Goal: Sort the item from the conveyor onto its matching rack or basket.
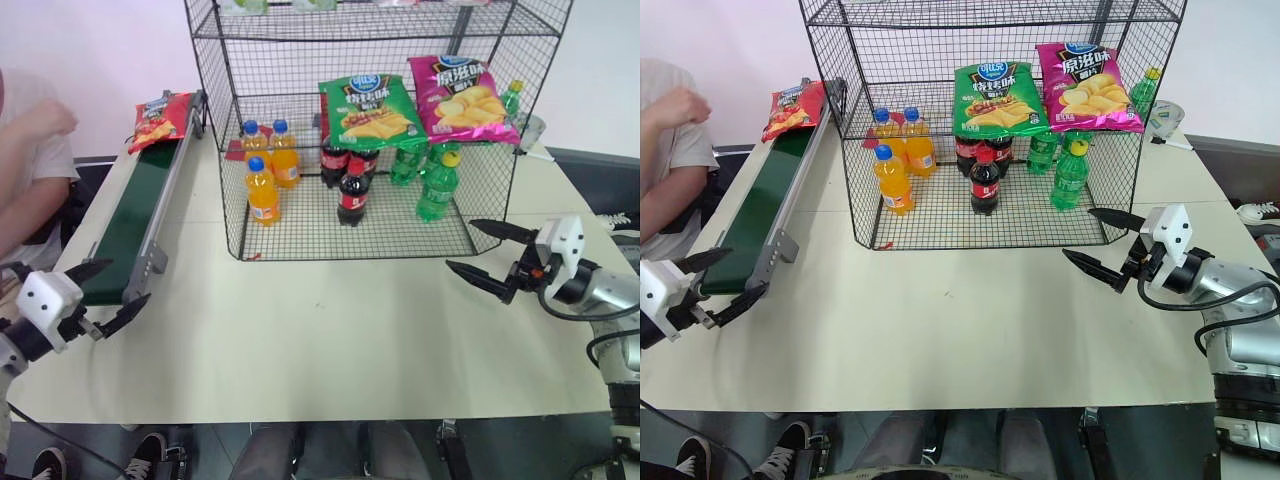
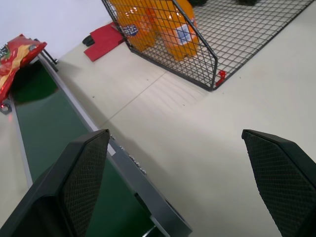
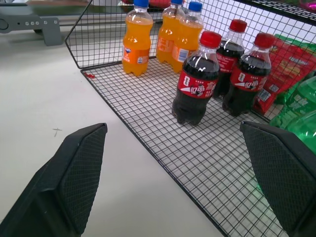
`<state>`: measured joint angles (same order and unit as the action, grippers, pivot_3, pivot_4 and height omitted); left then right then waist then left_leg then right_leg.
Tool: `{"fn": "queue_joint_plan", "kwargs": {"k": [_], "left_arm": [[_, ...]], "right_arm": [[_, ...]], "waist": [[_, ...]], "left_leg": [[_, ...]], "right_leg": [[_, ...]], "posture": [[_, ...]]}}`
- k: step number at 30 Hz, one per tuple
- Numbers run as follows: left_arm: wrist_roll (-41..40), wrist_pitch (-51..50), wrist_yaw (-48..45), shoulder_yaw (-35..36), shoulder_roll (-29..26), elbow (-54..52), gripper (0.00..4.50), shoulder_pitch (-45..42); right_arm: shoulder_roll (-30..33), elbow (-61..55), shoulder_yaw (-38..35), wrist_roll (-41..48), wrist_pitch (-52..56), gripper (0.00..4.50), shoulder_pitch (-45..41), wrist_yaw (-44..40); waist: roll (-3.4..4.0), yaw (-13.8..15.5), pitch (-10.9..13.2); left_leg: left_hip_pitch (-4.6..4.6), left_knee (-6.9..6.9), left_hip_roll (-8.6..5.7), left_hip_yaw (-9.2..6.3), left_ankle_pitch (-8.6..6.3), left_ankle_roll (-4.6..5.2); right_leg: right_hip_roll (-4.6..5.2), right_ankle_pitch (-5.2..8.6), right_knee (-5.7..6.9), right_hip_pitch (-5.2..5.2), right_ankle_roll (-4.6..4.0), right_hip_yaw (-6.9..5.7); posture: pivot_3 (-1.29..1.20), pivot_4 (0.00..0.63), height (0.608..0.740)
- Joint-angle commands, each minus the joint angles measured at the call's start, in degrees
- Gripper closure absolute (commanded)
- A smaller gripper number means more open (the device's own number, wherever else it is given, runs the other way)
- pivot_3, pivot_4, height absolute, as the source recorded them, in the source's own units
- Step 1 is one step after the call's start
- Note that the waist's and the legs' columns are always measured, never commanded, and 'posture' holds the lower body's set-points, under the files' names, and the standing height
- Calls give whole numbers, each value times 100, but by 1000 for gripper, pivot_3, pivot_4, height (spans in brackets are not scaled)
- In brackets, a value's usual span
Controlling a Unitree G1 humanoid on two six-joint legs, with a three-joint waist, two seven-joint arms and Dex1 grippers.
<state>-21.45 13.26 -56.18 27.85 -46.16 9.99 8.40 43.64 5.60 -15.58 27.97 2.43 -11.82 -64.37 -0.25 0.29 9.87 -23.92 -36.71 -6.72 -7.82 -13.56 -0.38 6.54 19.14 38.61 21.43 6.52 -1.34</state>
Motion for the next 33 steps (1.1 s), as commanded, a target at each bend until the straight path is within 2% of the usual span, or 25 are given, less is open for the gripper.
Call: {"fn": "queue_joint_plan", "kwargs": {"k": [1, 5, 12, 19, 26, 33], "left_arm": [[188, 299, 202, 305, -130, -120, 15, 67], [353, 699, 330, 436, -121, 13, 15, 169], [2114, 2094, 2004, 665, -255, 834, 15, 317], [3290, 2533, 3459, 517, -469, 1382, 15, 292], [4162, 2953, 4349, 185, -745, 1593, 15, 445], [4581, 3042, 4963, -36, -980, 1723, 15, 529]], "right_arm": [[-45, -331, -83, 223, 123, 0, -58, 13], [-83, -419, -70, 265, 217, 0, -20, 23], [-438, -1451, 174, 693, 667, 0, 167, 138], [-524, -2760, 913, 1240, 1346, 0, 305, -63], [-575, -2614, 1200, 1056, 1243, 0, 75, -219], [-660, -2395, 1244, 872, 1136, 0, 1, -188]], "waist": [[0, 1, 0], [0, 4, 0], [-1, 7, 0], [-3, 29, -1], [-10, 37, -5], [-12, 36, -5]], "left_leg": [[0, 1, 0, 0, 0, 0], [0, 2, 0, 0, 0, 0], [21, 51, 1, 0, 5, -7], [36, 58, 3, 0, 5, -7], [42, 58, 3, 0, 4, -7], [43, 65, 6, 1, 4, -8]], "right_leg": [[0, 0, 0, 1, 0, 0], [0, 0, -3, 0, 0, 0], [1, -1, -19, -1, -2, 2], [-2, -2, -38, -1, -2, 2], [-3, -5, -42, -5, -3, 2], [-6, -5, -43, -4, -3, 1]], "posture": [[0, 150, 740], [0, 150, 740], [0, 150, 740], [0, 150, 740], [0, 150, 740], [0, 150, 740]]}}
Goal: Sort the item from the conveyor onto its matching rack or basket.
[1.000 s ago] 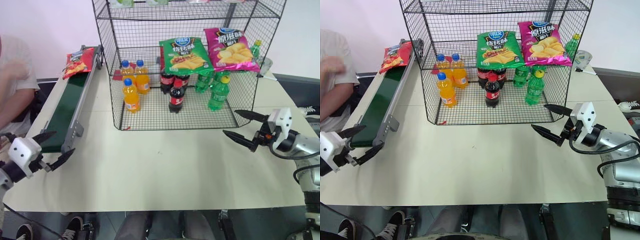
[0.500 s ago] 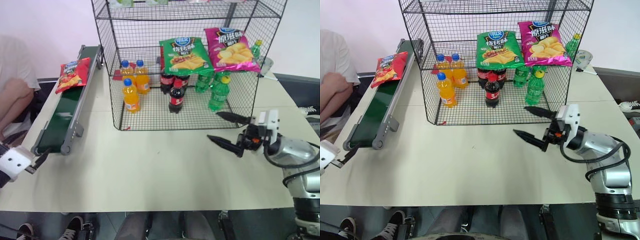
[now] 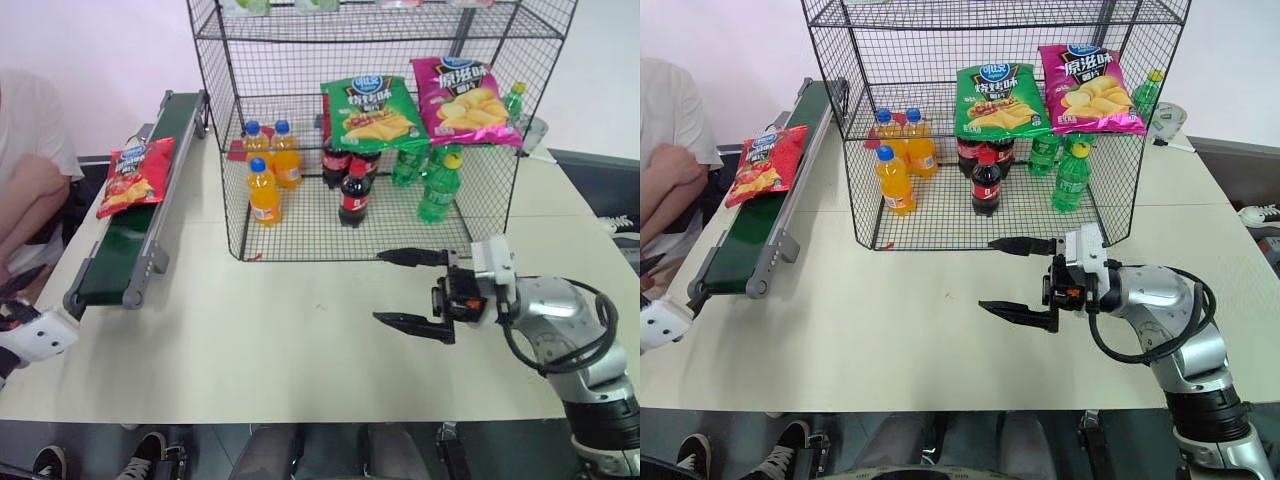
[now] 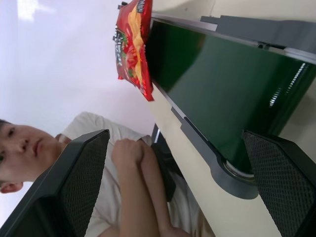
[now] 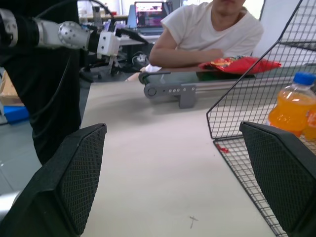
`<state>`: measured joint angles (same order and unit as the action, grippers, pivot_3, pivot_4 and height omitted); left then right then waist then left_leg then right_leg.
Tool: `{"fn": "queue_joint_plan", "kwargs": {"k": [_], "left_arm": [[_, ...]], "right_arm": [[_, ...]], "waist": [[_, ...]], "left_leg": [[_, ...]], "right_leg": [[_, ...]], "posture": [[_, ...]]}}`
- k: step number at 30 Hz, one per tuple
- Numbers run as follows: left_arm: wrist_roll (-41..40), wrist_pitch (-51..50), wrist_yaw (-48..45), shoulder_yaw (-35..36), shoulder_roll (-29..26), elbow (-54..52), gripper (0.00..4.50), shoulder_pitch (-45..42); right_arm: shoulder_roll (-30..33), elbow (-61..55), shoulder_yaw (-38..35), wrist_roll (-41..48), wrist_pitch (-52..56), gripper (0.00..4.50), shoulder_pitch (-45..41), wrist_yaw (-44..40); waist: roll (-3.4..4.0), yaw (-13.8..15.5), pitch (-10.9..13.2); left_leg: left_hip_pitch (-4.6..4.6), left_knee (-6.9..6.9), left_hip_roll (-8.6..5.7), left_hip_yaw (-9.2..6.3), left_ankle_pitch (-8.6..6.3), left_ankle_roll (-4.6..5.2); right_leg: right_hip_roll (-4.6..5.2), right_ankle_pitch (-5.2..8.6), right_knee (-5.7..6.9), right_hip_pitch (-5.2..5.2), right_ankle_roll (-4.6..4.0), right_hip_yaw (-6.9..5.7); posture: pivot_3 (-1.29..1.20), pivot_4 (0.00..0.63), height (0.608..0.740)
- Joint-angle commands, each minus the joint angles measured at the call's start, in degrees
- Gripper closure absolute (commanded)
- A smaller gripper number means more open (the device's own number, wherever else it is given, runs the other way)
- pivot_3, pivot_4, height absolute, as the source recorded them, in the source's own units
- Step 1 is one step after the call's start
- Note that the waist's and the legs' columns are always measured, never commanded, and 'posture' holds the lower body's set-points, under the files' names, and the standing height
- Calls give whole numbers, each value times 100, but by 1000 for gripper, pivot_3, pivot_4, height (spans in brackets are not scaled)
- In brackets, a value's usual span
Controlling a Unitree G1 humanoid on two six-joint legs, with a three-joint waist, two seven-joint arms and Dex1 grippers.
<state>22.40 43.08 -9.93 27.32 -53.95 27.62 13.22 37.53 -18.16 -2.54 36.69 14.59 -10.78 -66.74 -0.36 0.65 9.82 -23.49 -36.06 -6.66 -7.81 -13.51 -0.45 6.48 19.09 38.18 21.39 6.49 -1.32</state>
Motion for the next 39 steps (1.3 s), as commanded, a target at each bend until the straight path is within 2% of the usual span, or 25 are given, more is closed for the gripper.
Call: {"fn": "queue_joint_plan", "kwargs": {"k": [1, 13, 20, 38, 39], "left_arm": [[269, 53, 432, -3, -226, -44, 15, 61], [531, -173, 1126, -419, -284, 29, 15, -32], [740, -389, 1524, -556, -23, -190, 15, 332], [607, -517, 1701, -957, -20, -112, 15, -192], [393, -441, 1538, -975, 6, -64, 257, -191]], "right_arm": [[-63, -2, -70, -7, -70, 0, -120, 76], [-45, 60, -86, -92, -48, 0, -177, 149], [28, 46, -136, -93, -6, 0, -148, 84], [82, 135, -278, -144, 26, 0, -152, 216], [91, 177, -315, -170, -3, 0, -178, 242]], "waist": [[0, -1, 0], [0, -8, 0], [1, -22, 0], [-6, -3, -4], [-6, -2, -4]], "left_leg": [[0, 0, 0, 0, 0, 0], [2, 1, 0, 0, 0, 0], [2, 1, 0, 1, 0, 0], [3, -2, 1, 2, 1, -1], [3, -1, 1, 2, 1, -1]], "right_leg": [[0, 0, 0, 0, 0, 0], [-2, 0, 2, 0, 1, 0], [-2, 0, 2, 0, 0, 0], [-2, -1, 4, -1, 1, -1], [-2, -1, 5, -1, 1, -1]], "posture": [[0, 150, 740], [0, 150, 740], [0, 150, 740], [0, 150, 740], [0, 150, 740]]}}
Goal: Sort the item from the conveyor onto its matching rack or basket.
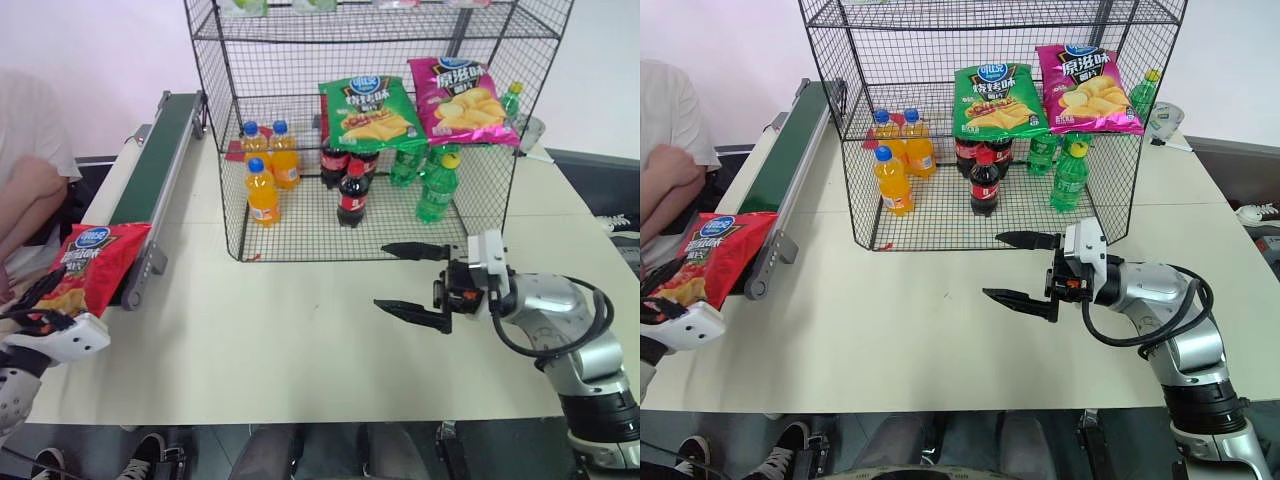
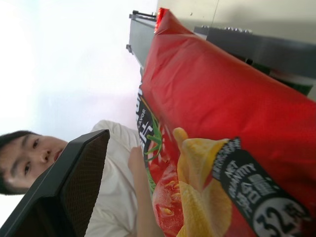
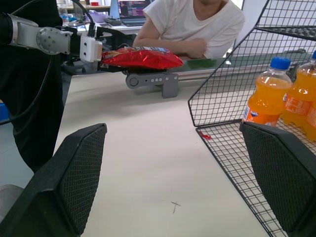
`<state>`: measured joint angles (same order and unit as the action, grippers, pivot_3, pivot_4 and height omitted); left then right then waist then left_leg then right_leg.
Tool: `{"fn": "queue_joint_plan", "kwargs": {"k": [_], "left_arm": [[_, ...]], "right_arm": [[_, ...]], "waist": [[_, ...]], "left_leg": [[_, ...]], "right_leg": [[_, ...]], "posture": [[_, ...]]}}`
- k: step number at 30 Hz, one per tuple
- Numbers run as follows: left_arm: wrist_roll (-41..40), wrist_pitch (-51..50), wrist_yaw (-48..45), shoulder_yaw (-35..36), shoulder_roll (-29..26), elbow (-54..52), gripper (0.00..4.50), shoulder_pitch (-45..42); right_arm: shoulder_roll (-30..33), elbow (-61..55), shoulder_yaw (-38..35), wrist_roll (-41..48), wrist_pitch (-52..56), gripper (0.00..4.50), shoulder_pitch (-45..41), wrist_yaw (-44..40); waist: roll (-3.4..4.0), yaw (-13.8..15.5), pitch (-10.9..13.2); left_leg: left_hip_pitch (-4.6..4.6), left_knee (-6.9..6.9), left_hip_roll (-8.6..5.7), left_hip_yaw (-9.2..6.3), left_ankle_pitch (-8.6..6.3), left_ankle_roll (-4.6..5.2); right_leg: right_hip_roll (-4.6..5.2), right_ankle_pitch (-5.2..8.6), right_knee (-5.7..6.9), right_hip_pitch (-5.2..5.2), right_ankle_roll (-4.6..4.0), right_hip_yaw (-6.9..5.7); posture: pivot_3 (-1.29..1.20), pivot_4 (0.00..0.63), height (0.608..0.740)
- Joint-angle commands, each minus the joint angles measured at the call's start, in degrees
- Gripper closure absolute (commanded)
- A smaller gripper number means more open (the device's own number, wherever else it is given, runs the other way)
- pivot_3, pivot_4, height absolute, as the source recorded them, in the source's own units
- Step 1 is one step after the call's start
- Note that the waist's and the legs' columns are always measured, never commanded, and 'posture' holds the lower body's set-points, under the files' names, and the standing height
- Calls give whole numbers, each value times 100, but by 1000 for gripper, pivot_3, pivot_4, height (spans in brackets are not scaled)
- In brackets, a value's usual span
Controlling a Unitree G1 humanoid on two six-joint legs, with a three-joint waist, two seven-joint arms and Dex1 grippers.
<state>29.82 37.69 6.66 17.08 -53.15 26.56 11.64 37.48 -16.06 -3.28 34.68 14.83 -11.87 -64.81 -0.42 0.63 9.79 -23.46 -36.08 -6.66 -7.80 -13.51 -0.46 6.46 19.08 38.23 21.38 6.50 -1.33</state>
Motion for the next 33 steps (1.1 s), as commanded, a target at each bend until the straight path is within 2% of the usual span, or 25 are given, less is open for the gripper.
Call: {"fn": "queue_joint_plan", "kwargs": {"k": [1, 3, 9, 16, 20, 24, 29, 33], "left_arm": [[-376, 107, -136, 34, -66, 57, 533, -22], [-305, 108, -50, 31, -91, 45, 1275, 7], [-247, 94, 185, 76, -91, 94, 4320, -19], [-177, 29, 405, 63, -109, 158, 4421, -84], [-256, 4, 585, 303, -136, -178, 4421, -146], [-205, -148, 643, 650, -191, -888, 4421, -115], [-499, -530, 94, 1146, -29, -2390, 4421, 38], [-472, -641, -275, 1121, 121, -3325, 4421, 65]], "right_arm": [[109, 9, -283, 35, -25, 0, -96, 71], [142, 48, -332, 34, -37, 0, -111, 67], [162, 105, -367, -2, -69, 0, -65, 77], [158, 226, -365, -61, -139, 0, -111, 87], [165, 316, -380, -106, -192, 0, -121, 80], [264, 450, -595, -38, -215, 0, -117, 58], [403, 452, -983, 200, -51, 0, -66, 69], [441, 508, -1379, 447, 100, 0, -104, 187]], "waist": [[0, 0, 0], [0, -1, 0], [0, -1, 0], [-1, -1, 0], [-1, -1, -1], [-2, 11, -1], [-1, 4, -1], [4, -12, -1]], "left_leg": [[0, 0, 0, 0, 0, 0], [0, -1, 0, 0, 0, 0], [0, 0, 0, 0, 0, 0], [0, -2, 0, 0, 0, 0], [0, -3, 0, 0, 1, -1], [0, -6, 0, 0, 1, -1], [0, -5, -1, 1, 1, -1], [0, -2, 1, 4, 1, -1]], "right_leg": [[0, 0, 0, 0, 0, 0], [0, 0, 0, 0, 0, 0], [0, 0, 1, 0, 0, 0], [0, 0, 2, 0, 0, 0], [0, 0, 3, 0, 0, 0], [0, 0, 3, -1, 0, 0], [2, 0, 2, -4, 0, 1], [1, 0, 3, -10, 0, 3]], "posture": [[0, 150, 740], [0, 150, 740], [0, 150, 740], [0, 150, 740], [0, 150, 740], [0, 150, 740], [0, 150, 740], [0, 150, 740]]}}
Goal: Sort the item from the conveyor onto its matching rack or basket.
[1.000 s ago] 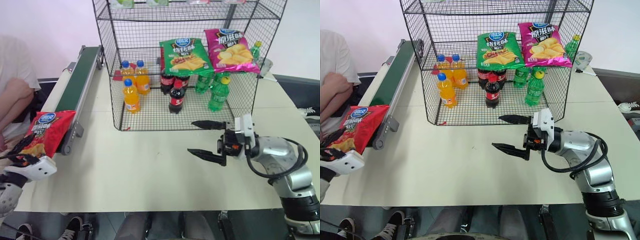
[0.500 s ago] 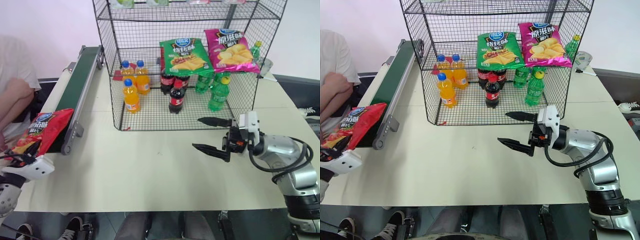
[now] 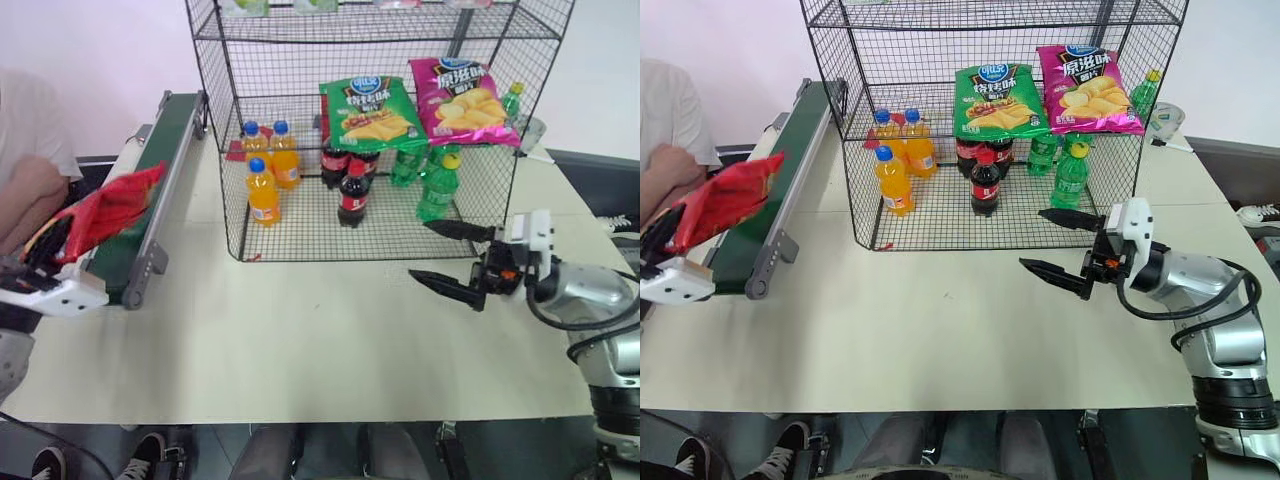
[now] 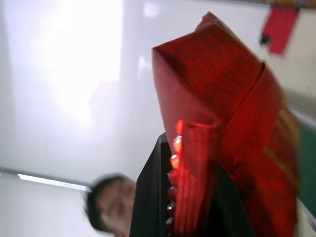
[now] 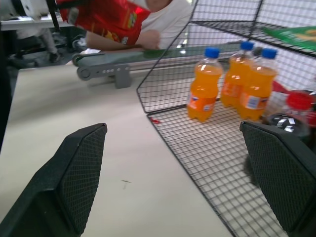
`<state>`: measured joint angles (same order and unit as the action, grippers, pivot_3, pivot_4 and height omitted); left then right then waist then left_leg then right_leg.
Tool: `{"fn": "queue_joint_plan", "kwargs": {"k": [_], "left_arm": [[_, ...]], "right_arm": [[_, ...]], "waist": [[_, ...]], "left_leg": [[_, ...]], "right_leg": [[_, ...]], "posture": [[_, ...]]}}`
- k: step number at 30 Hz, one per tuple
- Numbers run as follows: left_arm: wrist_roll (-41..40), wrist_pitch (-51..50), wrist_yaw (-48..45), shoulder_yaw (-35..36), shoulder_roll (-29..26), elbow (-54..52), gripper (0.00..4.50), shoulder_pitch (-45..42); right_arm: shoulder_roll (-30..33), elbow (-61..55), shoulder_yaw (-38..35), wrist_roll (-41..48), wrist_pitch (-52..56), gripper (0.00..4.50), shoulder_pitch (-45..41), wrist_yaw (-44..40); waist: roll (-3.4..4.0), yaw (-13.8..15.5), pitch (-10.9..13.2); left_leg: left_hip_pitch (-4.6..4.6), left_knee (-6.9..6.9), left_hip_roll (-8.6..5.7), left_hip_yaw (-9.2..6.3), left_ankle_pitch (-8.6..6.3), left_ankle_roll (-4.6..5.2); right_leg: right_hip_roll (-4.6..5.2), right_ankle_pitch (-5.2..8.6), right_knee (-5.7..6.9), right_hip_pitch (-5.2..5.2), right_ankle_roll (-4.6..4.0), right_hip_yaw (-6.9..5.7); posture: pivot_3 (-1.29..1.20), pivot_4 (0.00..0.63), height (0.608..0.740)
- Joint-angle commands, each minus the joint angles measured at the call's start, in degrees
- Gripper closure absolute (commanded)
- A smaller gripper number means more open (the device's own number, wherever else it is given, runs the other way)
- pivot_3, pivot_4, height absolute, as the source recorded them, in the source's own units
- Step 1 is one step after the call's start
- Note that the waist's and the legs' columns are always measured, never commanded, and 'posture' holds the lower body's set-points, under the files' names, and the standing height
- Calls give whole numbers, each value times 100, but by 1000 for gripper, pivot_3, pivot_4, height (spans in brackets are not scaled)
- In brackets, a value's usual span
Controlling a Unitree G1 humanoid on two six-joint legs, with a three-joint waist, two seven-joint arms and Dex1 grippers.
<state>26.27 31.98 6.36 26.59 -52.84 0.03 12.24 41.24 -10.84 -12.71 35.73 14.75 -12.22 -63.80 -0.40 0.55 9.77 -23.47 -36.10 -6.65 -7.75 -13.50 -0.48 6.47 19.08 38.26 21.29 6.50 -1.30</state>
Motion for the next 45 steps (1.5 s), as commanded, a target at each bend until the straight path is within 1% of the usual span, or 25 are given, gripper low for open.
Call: {"fn": "queue_joint_plan", "kwargs": {"k": [1, 8, 12, 16, 19, 23, 24, 30, 35, 37, 41, 44, 45], "left_arm": [[-122, -64, -346, 125, 111, -888, 4421, -20], [-187, -149, -920, -246, 248, -1706, 4421, -585], [-289, -414, -1204, -538, 451, -2106, 4421, -1075], [-78, -838, -1385, -989, 605, -2200, 4421, -2134], [173, -1048, -1378, -1380, 757, -1886, 4421, -2944], [544, -1184, -1202, -1816, 987, -1353, 4421, -3848], [609, -1201, -1149, -1871, 1018, -1207, 4421, -4057], [1207, -1099, -607, -2290, 1052, -158, 4421, -5001], [1891, -1103, 12, -2880, 1185, 837, 4421, -5540], [2014, -1050, 279, -3099, 1298, 1296, 4421, -5678], [2688, -1011, 1021, -3770, 1452, 2298, 4421, -6070], [2899, -987, 1341, -4103, 1487, 2850, 4421, -6205], [2807, -1005, 1355, -4171, 1634, 3200, 4421, -6300]], "right_arm": [[70, -17, -532, 429, 163, 0, -85, 119], [74, 9, -846, 469, 189, 0, 18, 281], [58, -89, -969, 514, 191, 0, 109, 391], [-8, -211, -1167, 761, 314, 0, 139, 580], [-94, -316, -1295, 1032, 420, 0, 120, 780], [-147, -462, -1258, 1082, 400, 0, 200, 835], [-170, -489, -1267, 1119, 413, 0, 208, 882], [-272, -570, -1242, 1225, 439, 0, 158, 1070], [-334, -582, -1110, 1169, 410, 0, 109, 1139], [-322, -578, -1067, 1113, 382, 0, 94, 1128], [-327, -520, -1001, 1005, 302, 0, 98, 1087], [-318, -522, -987, 988, 283, 0, 94, 1097], [-305, -519, -1002, 1001, 292, 0, 89, 1112]], "waist": [[2, -1, 1], [2, 15, 1], [3, 16, 1], [2, 21, 1], [2, 21, 1], [2, -9, 1], [1, -6, 2], [0, 4, 2], [0, 11, 2], [0, 10, 2], [-6, 14, 4], [-7, 5, 4], [-7, 2, 4]], "left_leg": [[-1, 2, 0, 1, 0, 0], [-2, -3, 1, 1, 1, -1], [-2, -3, 0, 2, 1, -1], [-1, -6, 0, 2, 3, -3], [-1, -10, -1, 0, 4, -4], [0, -8, -1, 2, 7, -8], [0, -8, 0, 2, 24, -36], [-1, -9, 0, 2, 27, -40], [-1, -11, -1, 2, 27, -40], [-1, -11, -2, 2, 27, -40], [-1, -12, -3, 1, 28, -40], [-1, -12, -5, 1, 28, -41], [-1, -12, -5, 2, 28, -41]], "right_leg": [[0, 0, 0, -7, 0, 0], [-1, 0, 0, -11, -1, 0], [-1, 0, 0, -13, -1, 0], [-3, -1, 5, -15, -1, -1], [-4, -1, 7, -19, 0, -5], [-5, -1, 6, -18, 0, -5], [-6, -1, 7, -18, 1, -5], [-8, -1, 11, -17, 1, -5], [-8, -1, 13, -17, 2, -5], [-8, -1, 14, -17, 2, -5], [-7, -1, 19, -14, 3, -5], [-6, -1, 21, -13, 4, -5], [-6, -1, 23, -11, 4, -5]], "posture": [[0, 150, 740], [0, 150, 740], [0, 150, 740], [0, 150, 740], [0, 150, 740], [0, 150, 740], [0, 150, 740], [0, 150, 740], [0, 150, 740], [0, 150, 740], [0, 150, 740], [0, 150, 740], [0, 150, 740]]}}
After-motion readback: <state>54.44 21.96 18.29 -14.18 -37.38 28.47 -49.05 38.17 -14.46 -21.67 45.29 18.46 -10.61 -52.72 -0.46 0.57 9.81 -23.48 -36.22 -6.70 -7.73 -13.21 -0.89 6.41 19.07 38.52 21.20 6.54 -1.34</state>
